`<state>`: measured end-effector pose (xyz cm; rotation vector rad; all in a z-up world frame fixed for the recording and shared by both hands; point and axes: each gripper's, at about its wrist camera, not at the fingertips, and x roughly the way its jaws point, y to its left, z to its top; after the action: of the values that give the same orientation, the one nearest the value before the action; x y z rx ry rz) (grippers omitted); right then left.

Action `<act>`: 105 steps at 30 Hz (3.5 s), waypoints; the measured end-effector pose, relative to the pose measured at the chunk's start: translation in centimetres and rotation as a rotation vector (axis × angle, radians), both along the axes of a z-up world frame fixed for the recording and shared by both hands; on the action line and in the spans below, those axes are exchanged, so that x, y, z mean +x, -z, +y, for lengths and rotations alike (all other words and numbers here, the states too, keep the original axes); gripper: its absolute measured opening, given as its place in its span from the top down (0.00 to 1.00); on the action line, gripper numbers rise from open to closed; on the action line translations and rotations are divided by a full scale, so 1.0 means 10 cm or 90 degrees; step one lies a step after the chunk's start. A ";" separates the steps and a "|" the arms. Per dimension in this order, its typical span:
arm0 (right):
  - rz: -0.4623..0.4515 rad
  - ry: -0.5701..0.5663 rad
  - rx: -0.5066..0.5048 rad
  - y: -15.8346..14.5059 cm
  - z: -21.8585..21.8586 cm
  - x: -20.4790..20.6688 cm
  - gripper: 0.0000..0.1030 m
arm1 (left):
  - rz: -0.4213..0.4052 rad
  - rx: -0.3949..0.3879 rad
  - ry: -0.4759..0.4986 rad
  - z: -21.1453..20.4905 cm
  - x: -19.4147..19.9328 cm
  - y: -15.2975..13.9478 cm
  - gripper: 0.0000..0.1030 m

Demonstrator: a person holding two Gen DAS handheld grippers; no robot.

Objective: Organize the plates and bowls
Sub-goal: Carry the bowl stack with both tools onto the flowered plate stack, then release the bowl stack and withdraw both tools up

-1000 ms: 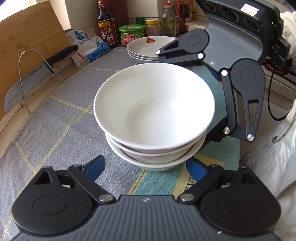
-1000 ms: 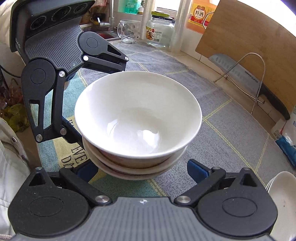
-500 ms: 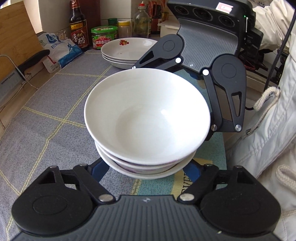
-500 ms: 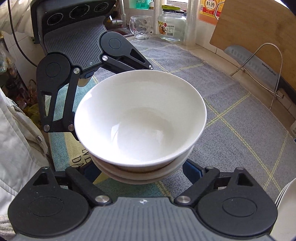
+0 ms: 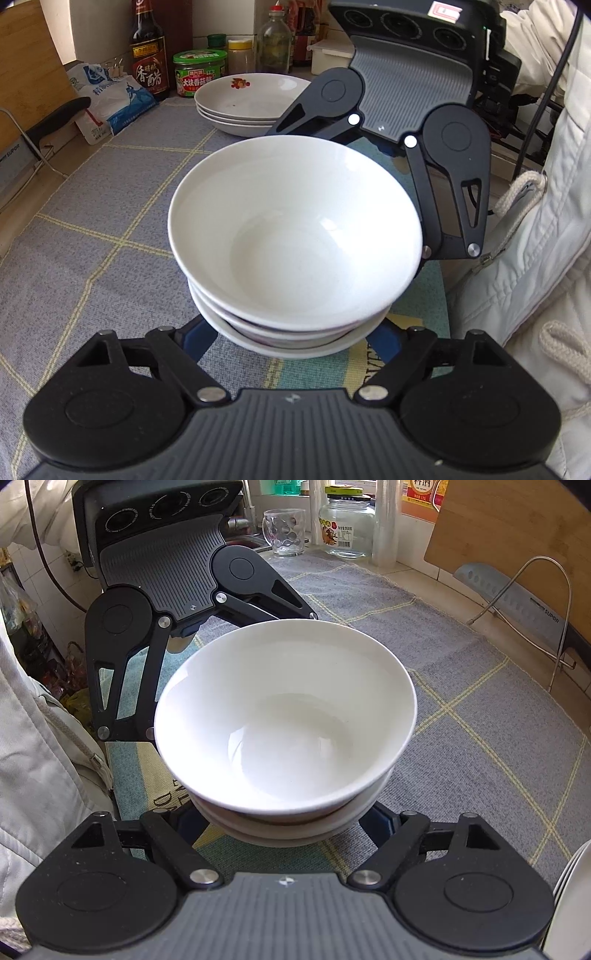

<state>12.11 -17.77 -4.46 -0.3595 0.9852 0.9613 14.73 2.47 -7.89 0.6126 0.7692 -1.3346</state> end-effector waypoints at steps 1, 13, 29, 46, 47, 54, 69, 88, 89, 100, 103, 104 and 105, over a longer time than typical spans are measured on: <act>0.000 0.001 0.000 0.00 0.00 0.00 0.14 | 0.000 0.001 -0.001 0.00 0.00 0.00 0.17; -0.008 -0.001 -0.005 -0.12 -0.15 0.02 0.15 | -0.013 -0.004 -0.018 -0.17 -0.02 -0.17 0.17; -0.044 -0.035 -0.033 -0.54 -1.31 0.29 0.15 | -0.050 -0.039 -0.056 -1.28 0.08 -0.47 0.17; -0.060 0.007 -0.063 -0.44 -2.30 0.65 0.15 | -0.072 -0.035 -0.027 -2.38 0.44 -0.32 0.18; -0.059 0.010 -0.064 -0.42 -2.34 0.66 0.15 | -0.070 -0.034 -0.026 -2.43 0.46 -0.29 0.18; -0.048 0.022 -0.068 -0.32 -2.48 0.69 0.15 | -0.061 -0.028 -0.025 -2.57 0.52 -0.18 0.18; -0.054 0.028 -0.077 -0.26 -2.52 0.68 0.15 | -0.052 -0.032 -0.045 -2.60 0.57 -0.13 0.18; -0.093 0.316 -0.136 -0.51 -2.20 0.14 0.00 | -0.183 -0.179 -0.197 -1.83 0.05 -0.41 0.03; -0.096 0.352 -0.137 -0.55 -2.16 0.07 0.00 | -0.192 -0.185 -0.218 -1.77 0.00 -0.46 0.03; -0.125 0.782 -0.104 -0.99 -1.74 -0.59 0.00 | -0.151 -0.183 -0.452 -1.27 -0.32 -0.92 0.03; -0.137 0.829 -0.075 -1.09 -1.66 -0.71 0.00 | -0.145 -0.159 -0.469 -1.25 -0.37 -0.97 0.03; -0.146 0.835 -0.076 -1.12 -1.63 -0.73 0.00 | -0.144 -0.148 -0.475 -1.26 -0.38 -0.97 0.03; -0.153 0.839 -0.080 -1.14 -1.60 -0.75 0.00 | -0.143 -0.143 -0.475 -1.25 -0.40 -0.98 0.03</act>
<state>4.56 -33.76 6.90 0.1120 0.8180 -0.3349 10.76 -10.06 1.87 0.2416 0.5668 -0.6357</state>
